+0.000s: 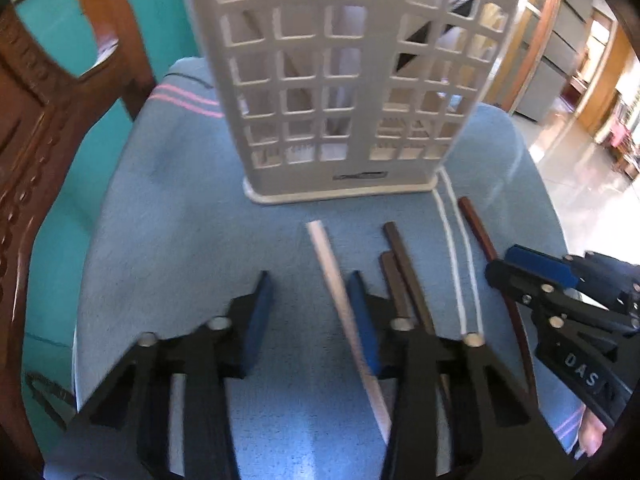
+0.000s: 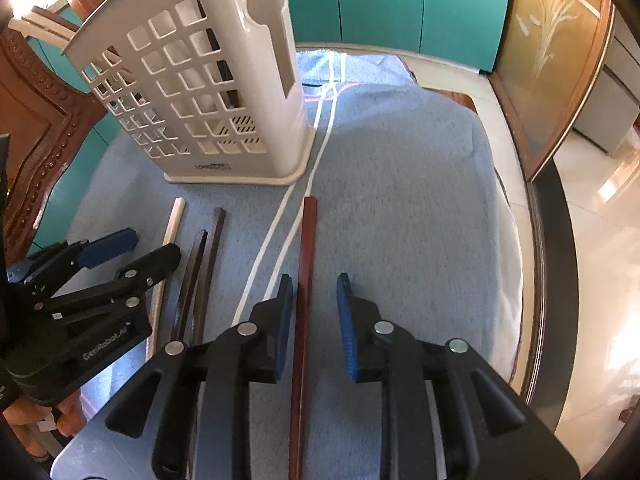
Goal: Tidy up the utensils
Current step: 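Grasp a dark red chopstick with the right gripper while the left gripper grasps a light wooden chopstick, then lift both chopsticks over the white holder and open both grippers to release them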
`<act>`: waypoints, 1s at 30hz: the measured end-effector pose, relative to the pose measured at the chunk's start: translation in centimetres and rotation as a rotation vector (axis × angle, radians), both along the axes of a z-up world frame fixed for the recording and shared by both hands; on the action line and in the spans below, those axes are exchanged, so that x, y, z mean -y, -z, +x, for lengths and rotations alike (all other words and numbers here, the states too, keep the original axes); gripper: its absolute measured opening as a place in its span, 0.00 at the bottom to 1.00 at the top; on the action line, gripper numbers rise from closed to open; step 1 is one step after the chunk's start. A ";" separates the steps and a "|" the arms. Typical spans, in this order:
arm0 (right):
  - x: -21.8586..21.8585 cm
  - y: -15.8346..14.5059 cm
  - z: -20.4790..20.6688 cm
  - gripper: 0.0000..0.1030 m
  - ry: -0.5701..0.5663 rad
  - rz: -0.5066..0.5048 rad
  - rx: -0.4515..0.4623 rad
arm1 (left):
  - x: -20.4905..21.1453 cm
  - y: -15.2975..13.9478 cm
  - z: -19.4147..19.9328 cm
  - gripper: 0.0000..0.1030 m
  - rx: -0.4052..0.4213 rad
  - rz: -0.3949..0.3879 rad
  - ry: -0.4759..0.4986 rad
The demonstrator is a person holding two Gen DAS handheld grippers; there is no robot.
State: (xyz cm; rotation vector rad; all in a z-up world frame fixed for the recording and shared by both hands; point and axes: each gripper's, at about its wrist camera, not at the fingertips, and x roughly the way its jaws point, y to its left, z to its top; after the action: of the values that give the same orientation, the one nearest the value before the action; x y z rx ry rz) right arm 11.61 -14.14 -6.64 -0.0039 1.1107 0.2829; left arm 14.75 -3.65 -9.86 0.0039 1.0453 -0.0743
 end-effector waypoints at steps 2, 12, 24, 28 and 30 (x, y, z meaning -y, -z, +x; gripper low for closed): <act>0.0 0.1 0.1 0.22 -0.011 -0.004 0.006 | -0.1 -0.2 -0.2 0.17 -0.005 -0.021 0.027; -0.1 0.3 0.3 0.22 -0.020 -0.002 0.010 | -1.2 -0.2 0.0 0.20 -0.011 -0.052 0.017; -1.1 0.5 0.4 0.07 -0.062 -0.027 0.056 | -1.9 -1.3 2.4 0.07 0.031 -0.048 -0.047; -0.9 0.0 0.2 0.06 -0.073 -0.006 0.067 | -2.7 -3.9 1.6 0.07 0.119 -0.074 -0.053; -0.7 -1.2 -0.2 0.06 -0.072 0.017 0.098 | -3.1 -5.9 0.6 0.07 0.176 -0.103 -0.053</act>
State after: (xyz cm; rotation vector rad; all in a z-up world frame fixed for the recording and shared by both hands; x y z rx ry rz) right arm 11.36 -13.40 -5.44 -0.0423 1.0118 0.3529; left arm 15.30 -0.54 -3.92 -0.1093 0.8639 -0.0784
